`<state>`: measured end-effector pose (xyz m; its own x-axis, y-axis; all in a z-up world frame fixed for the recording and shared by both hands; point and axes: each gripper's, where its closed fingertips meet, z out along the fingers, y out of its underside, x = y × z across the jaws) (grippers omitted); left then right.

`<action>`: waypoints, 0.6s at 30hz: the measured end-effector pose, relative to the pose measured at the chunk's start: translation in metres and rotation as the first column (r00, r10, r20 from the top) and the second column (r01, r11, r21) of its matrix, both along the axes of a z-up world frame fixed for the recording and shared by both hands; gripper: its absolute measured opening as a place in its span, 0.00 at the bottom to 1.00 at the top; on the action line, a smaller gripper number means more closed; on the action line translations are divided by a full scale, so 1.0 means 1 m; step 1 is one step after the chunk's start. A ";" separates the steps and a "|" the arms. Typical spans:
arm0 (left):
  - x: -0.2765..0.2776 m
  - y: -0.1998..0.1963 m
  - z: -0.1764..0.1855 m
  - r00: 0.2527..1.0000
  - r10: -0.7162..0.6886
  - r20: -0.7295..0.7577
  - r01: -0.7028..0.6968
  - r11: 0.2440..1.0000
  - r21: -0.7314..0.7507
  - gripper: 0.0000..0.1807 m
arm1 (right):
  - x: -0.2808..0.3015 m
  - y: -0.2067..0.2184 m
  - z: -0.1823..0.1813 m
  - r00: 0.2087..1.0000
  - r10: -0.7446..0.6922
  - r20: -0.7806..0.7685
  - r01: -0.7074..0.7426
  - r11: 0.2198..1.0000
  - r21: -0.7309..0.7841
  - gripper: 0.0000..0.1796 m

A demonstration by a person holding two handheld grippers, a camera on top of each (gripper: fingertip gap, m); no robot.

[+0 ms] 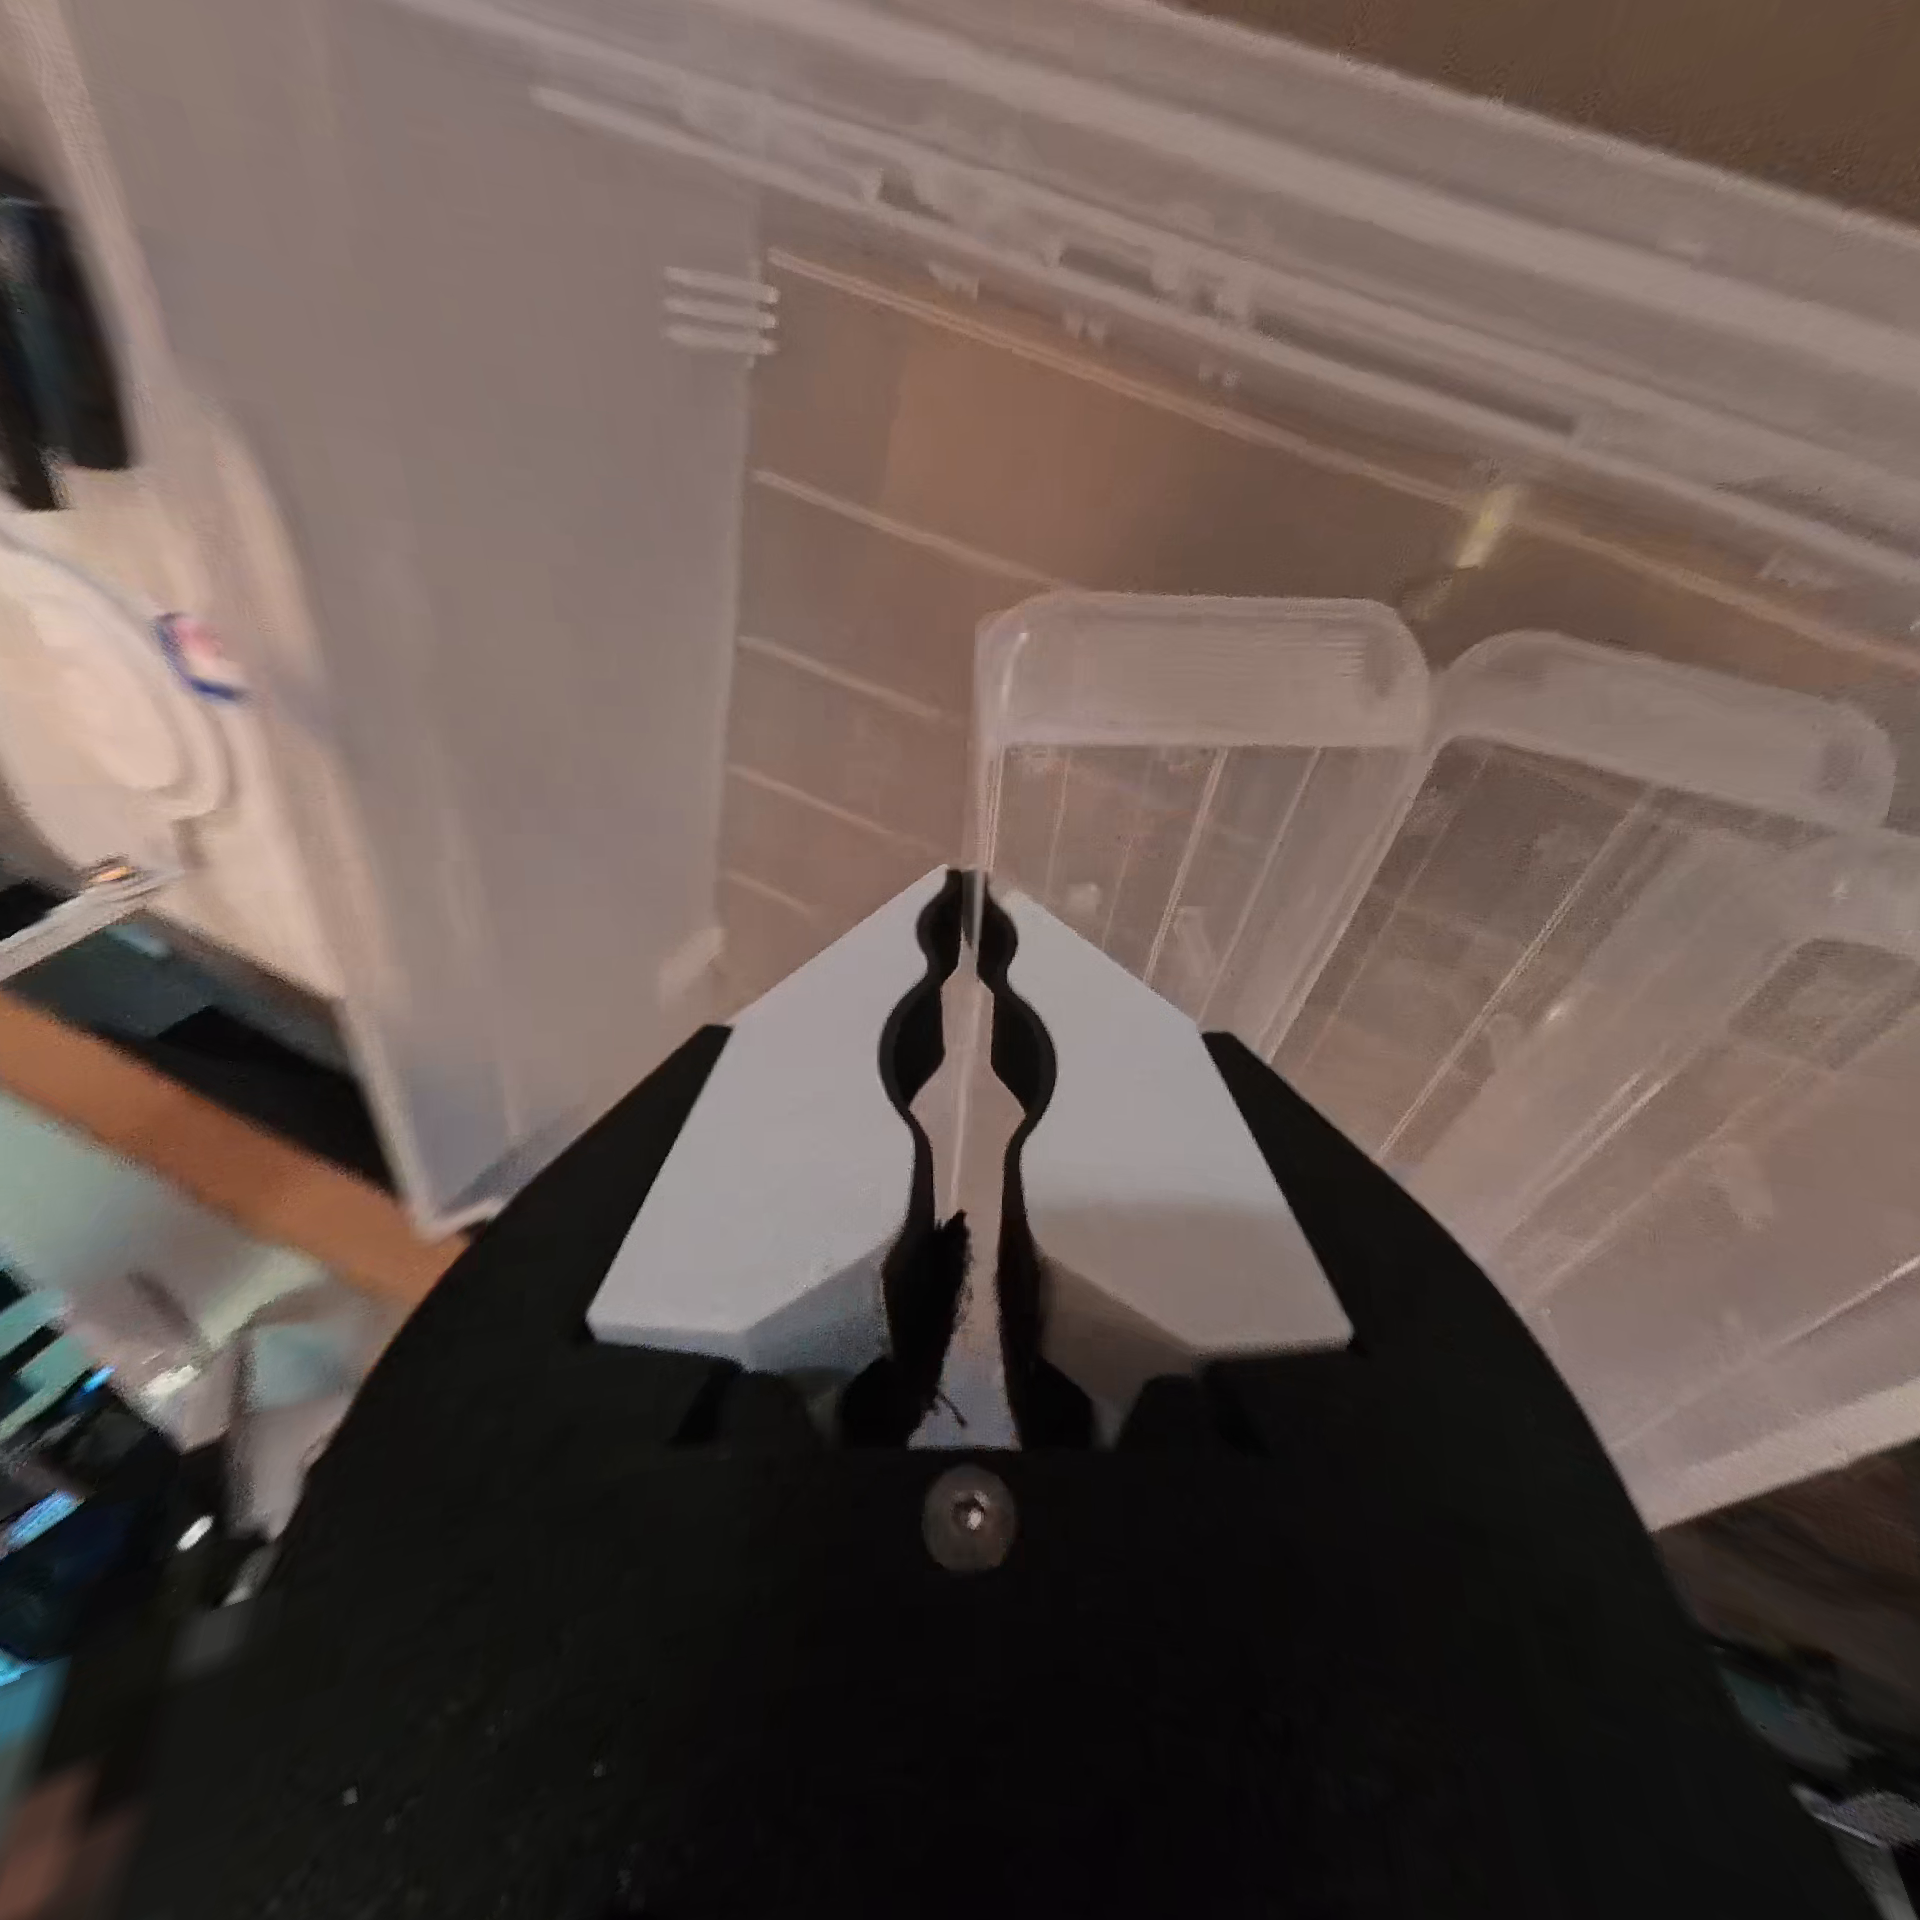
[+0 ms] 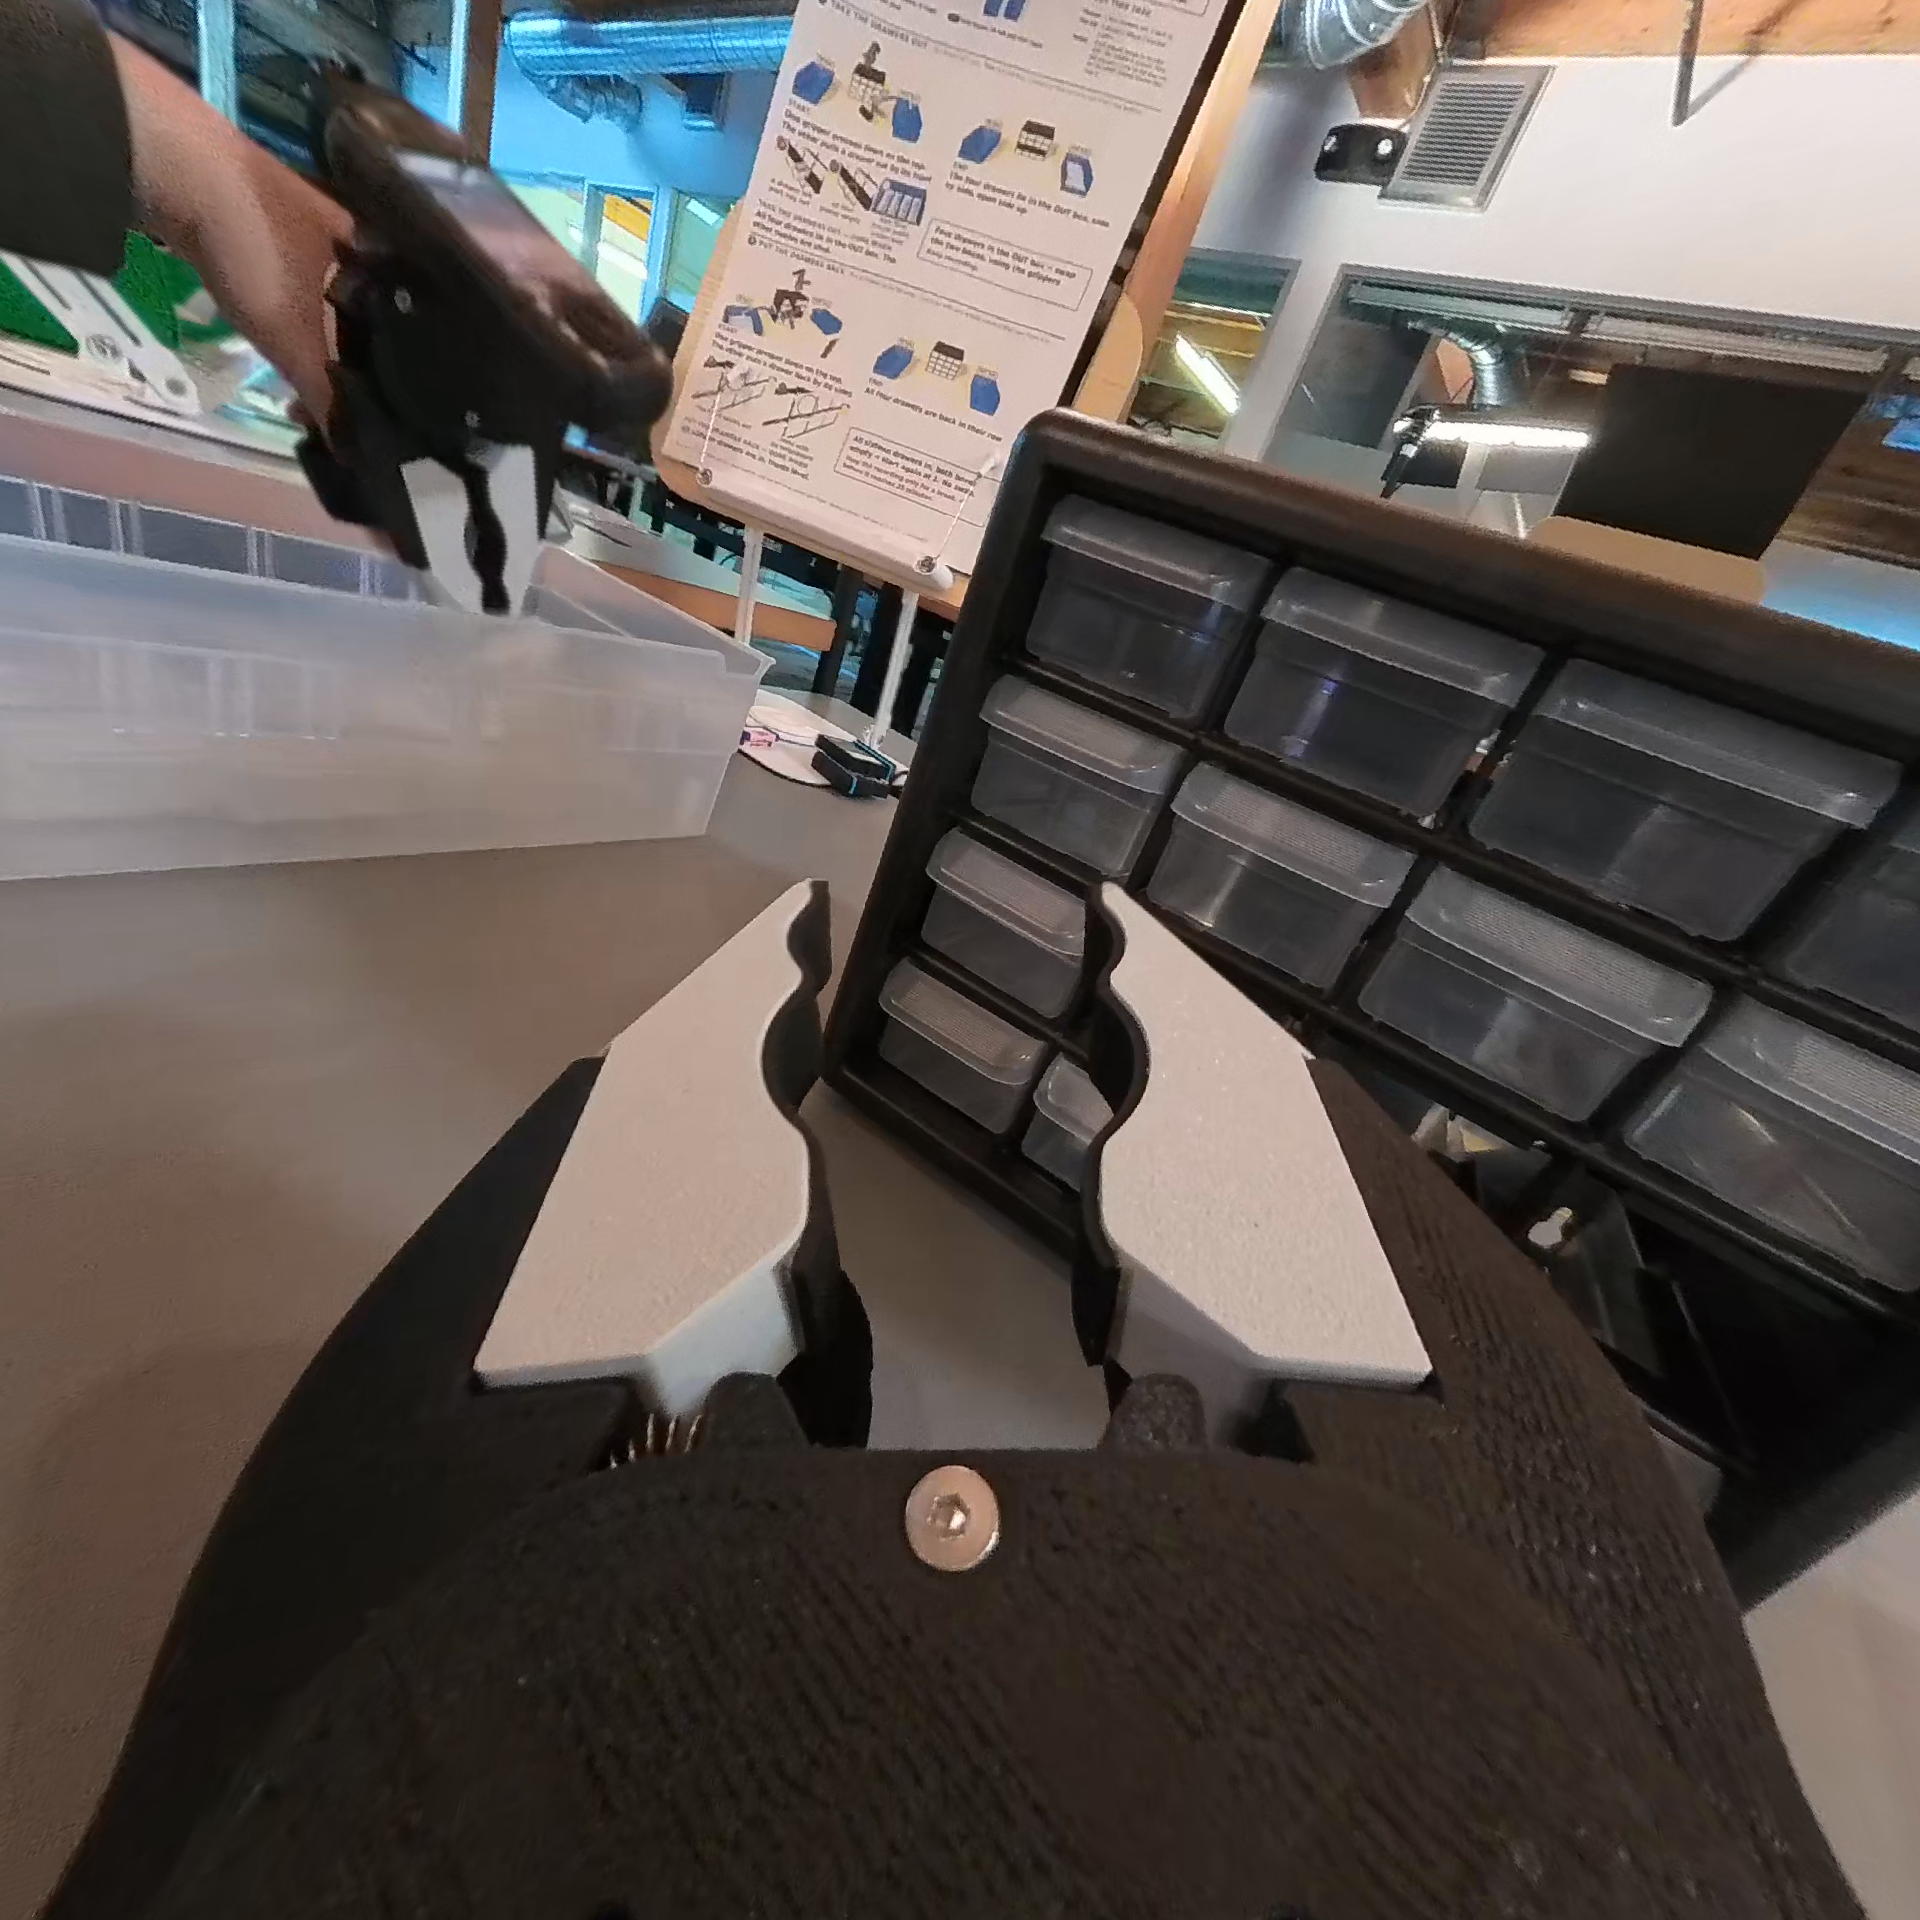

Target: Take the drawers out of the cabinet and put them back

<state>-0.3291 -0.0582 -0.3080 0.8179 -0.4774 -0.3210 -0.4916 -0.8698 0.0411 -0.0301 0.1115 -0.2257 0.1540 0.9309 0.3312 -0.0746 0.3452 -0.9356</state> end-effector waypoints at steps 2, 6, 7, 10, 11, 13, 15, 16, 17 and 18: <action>-0.003 0.003 0.024 0.999 0.006 -0.036 -0.005 1.000 0.030 0.00 | 0.001 0.001 0.001 1.000 -0.002 -0.005 0.002 1.000 -0.010 0.27; 0.016 0.025 0.082 0.996 -0.045 -0.072 0.056 0.986 0.159 0.00 | 0.003 0.005 0.003 1.000 -0.014 -0.018 0.013 1.000 -0.023 0.26; 0.028 0.033 0.095 0.995 -0.073 -0.071 0.086 0.977 0.196 0.00 | 0.004 0.007 0.004 1.000 -0.018 -0.026 0.017 1.000 -0.025 0.26; 0.088 0.057 0.120 0.976 -0.219 -0.020 0.216 0.938 0.272 0.00 | 0.012 0.006 0.012 0.997 0.018 -0.071 -0.019 1.000 -0.008 0.27; 0.112 0.062 0.121 0.960 -0.280 -0.011 0.272 0.923 0.271 0.00 | 0.017 0.010 0.016 0.996 0.014 -0.091 -0.014 1.000 -0.001 0.27; 0.155 0.068 0.115 0.917 -0.396 -0.037 0.395 0.894 0.210 0.00 | 0.027 0.024 0.020 0.992 -0.035 -0.118 0.037 0.999 0.011 0.27; 0.189 0.070 0.100 0.866 -0.490 -0.095 0.498 0.860 0.106 0.00 | 0.039 0.042 0.019 0.988 -0.092 -0.122 0.094 0.996 0.012 0.27; 0.205 0.072 0.092 0.842 -0.528 -0.114 0.536 0.841 0.065 0.00 | 0.045 0.051 0.017 0.986 -0.121 -0.116 0.122 0.992 0.005 0.27; 0.222 0.075 0.082 0.822 -0.559 -0.113 0.566 0.823 0.047 0.00 | 0.052 0.061 0.014 0.983 -0.147 -0.107 0.147 0.989 -0.010 0.27; 0.241 0.079 0.072 0.804 -0.587 -0.093 0.592 0.804 0.050 0.00 | 0.058 0.070 0.012 0.980 -0.170 -0.100 0.169 0.985 -0.023 0.28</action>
